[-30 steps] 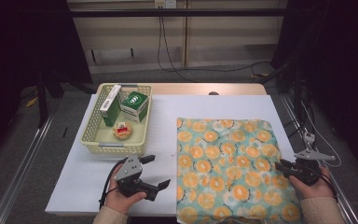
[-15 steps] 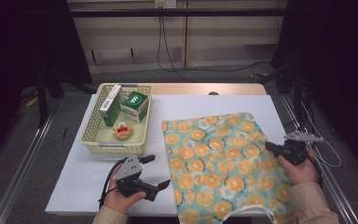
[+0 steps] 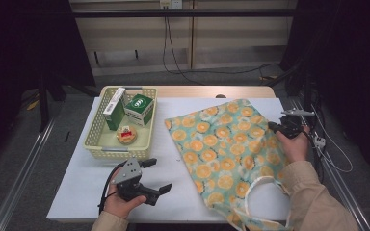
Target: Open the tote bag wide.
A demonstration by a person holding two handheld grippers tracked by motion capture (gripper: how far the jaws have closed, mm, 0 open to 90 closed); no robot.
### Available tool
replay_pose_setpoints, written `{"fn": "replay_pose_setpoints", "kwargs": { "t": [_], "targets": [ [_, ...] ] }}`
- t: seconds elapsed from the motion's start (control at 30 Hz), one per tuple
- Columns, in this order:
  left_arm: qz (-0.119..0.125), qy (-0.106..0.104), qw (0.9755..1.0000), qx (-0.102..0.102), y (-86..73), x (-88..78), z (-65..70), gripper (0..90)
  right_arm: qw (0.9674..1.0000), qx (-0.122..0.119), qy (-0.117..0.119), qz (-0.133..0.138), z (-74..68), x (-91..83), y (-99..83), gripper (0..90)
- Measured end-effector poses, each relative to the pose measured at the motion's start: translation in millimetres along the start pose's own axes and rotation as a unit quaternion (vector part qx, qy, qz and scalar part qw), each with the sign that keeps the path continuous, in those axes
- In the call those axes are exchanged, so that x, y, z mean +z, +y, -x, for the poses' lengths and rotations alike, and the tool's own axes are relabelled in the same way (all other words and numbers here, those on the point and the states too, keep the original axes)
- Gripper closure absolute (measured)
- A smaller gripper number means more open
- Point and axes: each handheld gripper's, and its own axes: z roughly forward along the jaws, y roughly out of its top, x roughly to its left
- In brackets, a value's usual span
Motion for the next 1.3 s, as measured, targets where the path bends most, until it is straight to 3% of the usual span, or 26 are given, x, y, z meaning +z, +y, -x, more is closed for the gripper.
{"fn": "replay_pose_setpoints", "kwargs": {
  "t": [0.07, 0.1, 0.13, 0.17, 0.2, 0.27, 0.37, 0.5, 0.6, 0.7, 0.83, 0.97, 1.07, 1.17, 1.3],
  "targets": [
    [-0.001, 0.001, 1.0000, -0.001, -0.4, 0.2, -0.5, 3.6, 0.9995, 0.020, 0.023, -0.005, 5.9, 3.5, -2.0, 90.0],
    [-0.001, 0.000, 1.0000, -0.002, -0.3, 0.3, -0.3, 3.6, 0.9996, 0.011, 0.026, -0.003, 5.8, 3.5, -2.6, 87.0],
    [0.000, -0.002, 1.0000, 0.001, 0.1, 0.1, -0.3, 3.6, 0.9996, 0.003, 0.028, -0.007, 4.1, 2.0, -2.6, 80.5],
    [0.002, -0.002, 1.0000, 0.000, 0.6, 0.0, 0.1, 3.6, 0.9993, 0.004, 0.037, -0.011, 1.7, 0.2, -2.5, 67.9],
    [0.002, -0.002, 1.0000, 0.001, 1.1, -0.3, 0.3, 3.6, 0.9991, -0.004, 0.039, -0.013, -2.0, -2.4, -1.4, 53.6],
    [0.004, 0.000, 1.0000, 0.002, 1.4, -0.3, 0.7, 3.6, 0.9976, -0.048, 0.048, -0.011, -11.6, -11.6, 1.8, 52.8],
    [0.004, 0.002, 1.0000, 0.000, 0.5, 0.0, 0.3, 3.6, 0.9950, -0.071, 0.071, 0.000, -28.2, -29.9, 5.8, 31.4],
    [0.005, 0.002, 1.0000, 0.003, 1.7, -0.5, 2.7, 3.6, 0.9880, -0.112, 0.105, 0.017, -57.0, -57.4, 4.2, 27.7],
    [0.007, 0.005, 1.0000, 0.006, 2.2, -2.0, 3.2, 3.6, 0.9812, -0.135, 0.138, 0.010, -81.7, -74.0, -4.9, 24.8],
    [0.006, 0.006, 1.0000, 0.003, 1.0, -3.0, 3.5, 3.6, 0.9738, -0.142, 0.178, 0.003, -104.2, -85.9, -20.2, 25.0],
    [0.007, 0.008, 0.9999, 0.003, 1.3, -4.8, 4.0, 3.6, 0.9660, -0.146, 0.213, -0.014, -125.1, -94.0, -40.7, 24.3],
    [0.007, 0.005, 1.0000, 0.003, 1.6, -4.3, 5.7, 3.6, 0.9591, -0.159, 0.233, -0.023, -138.0, -100.0, -52.2, 24.0],
    [0.004, 0.005, 1.0000, 0.005, 1.3, -3.3, 6.3, 3.6, 0.9548, -0.180, 0.235, -0.025, -150.2, -104.0, -58.2, 24.1],
    [0.001, 0.005, 1.0000, 0.004, 0.6, -1.9, 6.6, 3.6, 0.9483, -0.194, 0.250, -0.024, -164.0, -106.1, -63.0, 24.4],
    [-0.002, 0.005, 1.0000, 0.005, -0.1, -1.5, 6.2, 3.6, 0.9374, -0.205, 0.280, -0.028, -183.4, -103.9, -69.7, 25.4]
  ]
}}
